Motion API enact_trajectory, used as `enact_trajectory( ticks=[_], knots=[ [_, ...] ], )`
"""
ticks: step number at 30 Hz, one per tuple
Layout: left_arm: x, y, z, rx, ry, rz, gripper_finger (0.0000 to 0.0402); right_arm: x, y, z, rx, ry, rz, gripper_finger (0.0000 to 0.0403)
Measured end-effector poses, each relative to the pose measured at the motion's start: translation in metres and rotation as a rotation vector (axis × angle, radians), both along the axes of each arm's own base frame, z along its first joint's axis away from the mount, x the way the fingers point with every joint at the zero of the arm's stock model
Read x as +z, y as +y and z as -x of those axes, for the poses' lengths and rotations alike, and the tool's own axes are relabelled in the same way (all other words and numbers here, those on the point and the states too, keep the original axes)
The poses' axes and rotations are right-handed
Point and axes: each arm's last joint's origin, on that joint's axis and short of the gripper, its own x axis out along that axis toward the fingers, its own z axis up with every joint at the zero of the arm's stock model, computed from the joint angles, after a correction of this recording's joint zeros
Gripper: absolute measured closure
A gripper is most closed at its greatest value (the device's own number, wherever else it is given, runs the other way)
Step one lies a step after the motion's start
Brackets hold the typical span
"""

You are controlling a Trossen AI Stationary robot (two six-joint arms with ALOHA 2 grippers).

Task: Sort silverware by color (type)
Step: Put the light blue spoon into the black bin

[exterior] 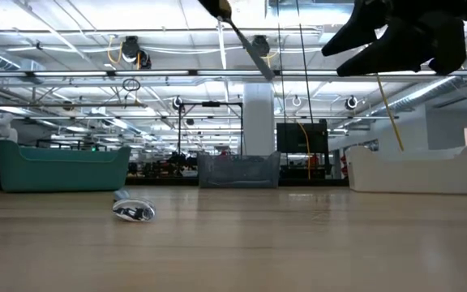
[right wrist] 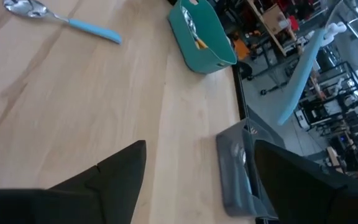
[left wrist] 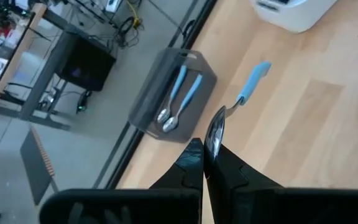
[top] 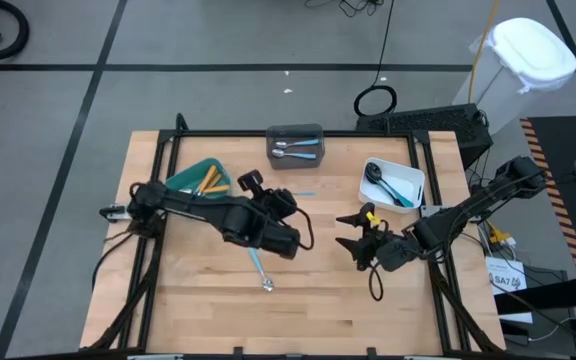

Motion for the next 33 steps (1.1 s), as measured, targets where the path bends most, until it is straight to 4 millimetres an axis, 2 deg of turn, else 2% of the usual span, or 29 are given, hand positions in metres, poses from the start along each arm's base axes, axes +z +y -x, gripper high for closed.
enact_trajectory(
  ticks=[3,7,11,14,18,25,28,31,33],
  knots=[
    [-0.025,0.002,-0.004,0.017,0.046,-0.017,0.0399,0.0,0.0,0.0,-0.001,0.001,0.006,0.0114],
    [-0.091,0.001,0.0,0.082,0.161,-0.058,0.0399,0.0,0.0,0.0,0.0,0.004,0.006,0.0114],
    [-0.146,0.0,0.002,0.119,0.094,-0.025,0.0399,0.0,0.0,0.0,0.001,0.004,0.003,0.0114],
    [-0.162,-0.007,-0.005,0.107,-0.011,0.055,0.0399,0.0,0.0,0.0,-0.003,0.0,-0.009,0.0114],
    [-0.162,-0.018,-0.014,0.074,-0.136,0.116,0.0399,0.0,0.0,0.0,-0.01,-0.007,-0.024,0.0114],
    [-0.126,-0.028,-0.027,0.048,-0.423,0.117,0.0399,-0.004,0.002,0.001,0.02,0.036,0.047,0.0114],
    [-0.114,-0.03,-0.033,-0.052,-0.437,0.166,0.0399,-0.011,0.008,0.003,-0.008,0.071,0.174,0.0114],
    [-0.101,-0.022,-0.028,-0.114,-0.395,0.194,0.0399,-0.016,0.014,0.004,-0.093,0.071,0.347,0.0114],
    [-0.09,-0.013,-0.019,-0.13,-0.329,0.187,0.0399,-0.018,0.018,0.006,-0.135,0.07,0.446,0.0114]
  ],
)
